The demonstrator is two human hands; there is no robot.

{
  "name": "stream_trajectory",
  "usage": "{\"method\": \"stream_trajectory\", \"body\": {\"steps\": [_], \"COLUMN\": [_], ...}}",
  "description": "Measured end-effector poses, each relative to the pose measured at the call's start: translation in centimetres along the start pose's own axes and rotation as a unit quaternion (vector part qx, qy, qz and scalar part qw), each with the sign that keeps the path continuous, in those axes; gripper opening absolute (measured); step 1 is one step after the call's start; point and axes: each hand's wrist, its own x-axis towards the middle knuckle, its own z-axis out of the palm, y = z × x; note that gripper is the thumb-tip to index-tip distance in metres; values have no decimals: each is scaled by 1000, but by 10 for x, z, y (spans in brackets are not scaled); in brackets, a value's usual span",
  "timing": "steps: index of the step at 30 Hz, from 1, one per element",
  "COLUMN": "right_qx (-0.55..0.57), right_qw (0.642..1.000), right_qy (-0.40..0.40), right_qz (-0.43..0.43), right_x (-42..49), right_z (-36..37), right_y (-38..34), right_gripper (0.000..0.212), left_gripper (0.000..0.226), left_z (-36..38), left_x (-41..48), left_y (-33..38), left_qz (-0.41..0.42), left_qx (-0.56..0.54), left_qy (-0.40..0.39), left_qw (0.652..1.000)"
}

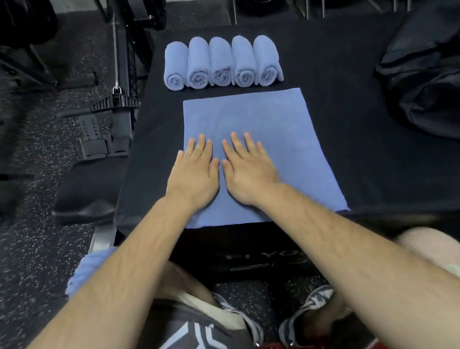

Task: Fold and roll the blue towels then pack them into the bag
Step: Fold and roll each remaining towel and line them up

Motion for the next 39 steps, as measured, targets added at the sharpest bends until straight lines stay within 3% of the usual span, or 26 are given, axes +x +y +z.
{"method": "stream_trajectory", "body": {"steps": [12,15,18,20,24,27,32,35,39], "right_qx": [-1,-1,17,27,57,52,-73,-97,-55], "right_qw": [999,994,974,967,972,982,980,967,962], "right_qy": [34,95,203,231,202,154,145,201,224], "right_qz": [-39,-60,-96,-105,-102,-95,-114,-125,-148], "right_x": [-80,-87,-95,-100,-103,-110,-109,-105,-102], "right_z": [25,31,37,40,37,30,34,36,32], "right_y": [-51,-56,-60,-62,-68,-70,-68,-68,-63], "right_gripper": [57,49,25,18,31,31,44,32,12], "left_gripper": [56,51,49,57,36,36,40,44,25], "left_z": [18,17,13,12,2,-4,-7,-2,-10], "left_x": [-92,-107,-132,-146,-142,-134,-131,-135,-137], "left_y": [-15,-14,-17,-26,-36,-36,-29,-27,-21], "left_qz": [-3,5,37,69,107,107,83,37,-49], "left_qx": [15,-29,-65,-13,47,67,-16,-79,-165], "left_qy": [45,70,127,121,140,138,142,162,157], "left_qw": [999,997,989,990,983,982,986,983,972]}}
